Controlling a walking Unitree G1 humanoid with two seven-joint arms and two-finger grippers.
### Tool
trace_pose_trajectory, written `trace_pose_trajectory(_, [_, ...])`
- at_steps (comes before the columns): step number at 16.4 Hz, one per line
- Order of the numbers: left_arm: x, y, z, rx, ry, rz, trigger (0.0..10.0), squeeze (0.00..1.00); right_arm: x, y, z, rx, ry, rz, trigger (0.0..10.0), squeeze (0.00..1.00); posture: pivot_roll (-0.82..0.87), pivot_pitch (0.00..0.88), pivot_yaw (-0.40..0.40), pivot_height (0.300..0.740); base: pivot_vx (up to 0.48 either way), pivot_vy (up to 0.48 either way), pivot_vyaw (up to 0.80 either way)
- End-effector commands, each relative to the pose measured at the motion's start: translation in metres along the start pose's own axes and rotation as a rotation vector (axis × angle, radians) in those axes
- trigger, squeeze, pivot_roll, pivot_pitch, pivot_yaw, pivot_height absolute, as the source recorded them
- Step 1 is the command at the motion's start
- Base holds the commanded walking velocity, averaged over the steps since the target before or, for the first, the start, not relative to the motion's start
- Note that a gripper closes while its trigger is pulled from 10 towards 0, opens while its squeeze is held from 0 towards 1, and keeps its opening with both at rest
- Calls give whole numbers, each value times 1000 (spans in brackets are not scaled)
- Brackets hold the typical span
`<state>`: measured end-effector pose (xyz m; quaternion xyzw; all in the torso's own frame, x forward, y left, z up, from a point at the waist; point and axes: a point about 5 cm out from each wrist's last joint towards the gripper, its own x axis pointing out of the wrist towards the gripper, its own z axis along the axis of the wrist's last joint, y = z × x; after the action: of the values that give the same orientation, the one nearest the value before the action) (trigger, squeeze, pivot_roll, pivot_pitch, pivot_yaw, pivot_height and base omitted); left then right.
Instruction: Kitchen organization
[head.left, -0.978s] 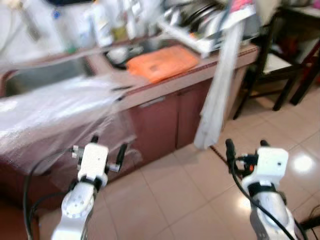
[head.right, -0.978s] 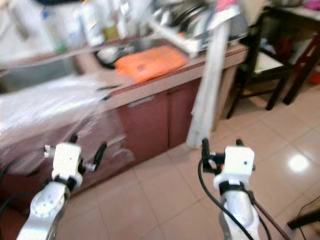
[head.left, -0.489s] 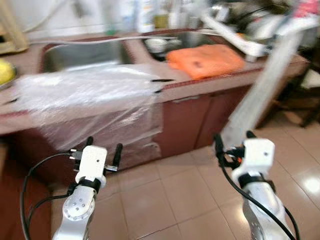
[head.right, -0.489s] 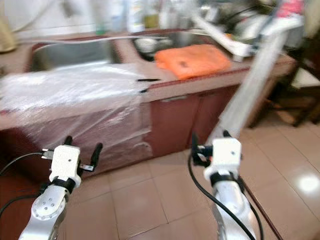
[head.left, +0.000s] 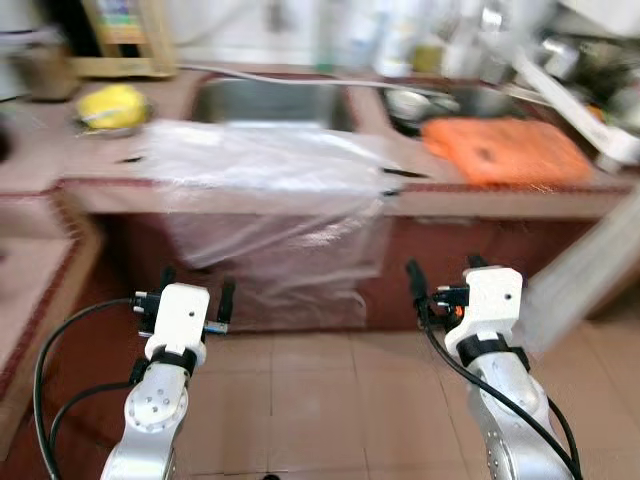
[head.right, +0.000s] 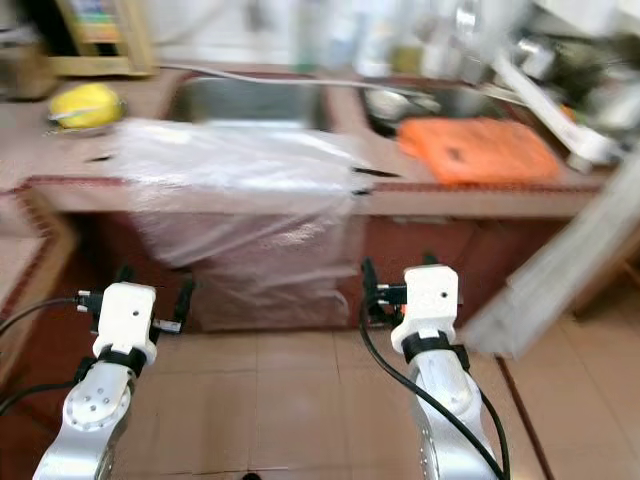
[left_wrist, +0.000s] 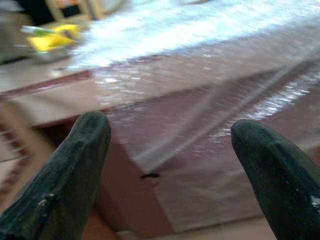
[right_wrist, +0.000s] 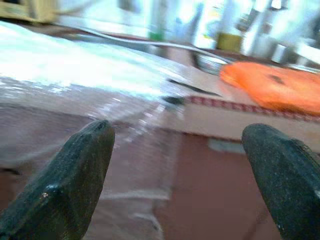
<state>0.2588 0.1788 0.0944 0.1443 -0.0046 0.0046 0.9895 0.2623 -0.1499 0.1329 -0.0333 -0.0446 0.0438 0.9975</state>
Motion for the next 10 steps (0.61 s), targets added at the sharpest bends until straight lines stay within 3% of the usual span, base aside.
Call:
trace_pose_trajectory(1, [-1, 3, -4, 12, 14, 11, 10000, 0, 1, 0, -3, -11, 9, 4, 10000, 0, 123, 42, -65, 740, 0, 0, 800])
trace_pose_trajectory(4, [-11, 11, -5, 26, 3, -15, 10000, 0, 0, 6, -4, 4, -1, 9, 10000, 0, 132, 66, -29, 740, 0, 0, 658])
trace_pose_trajectory(10, [0, 6, 16, -53, -79, -74, 10000, 0, 0, 5, 9, -31, -60, 2, 10000, 0, 103, 72, -28, 740, 0, 0, 0])
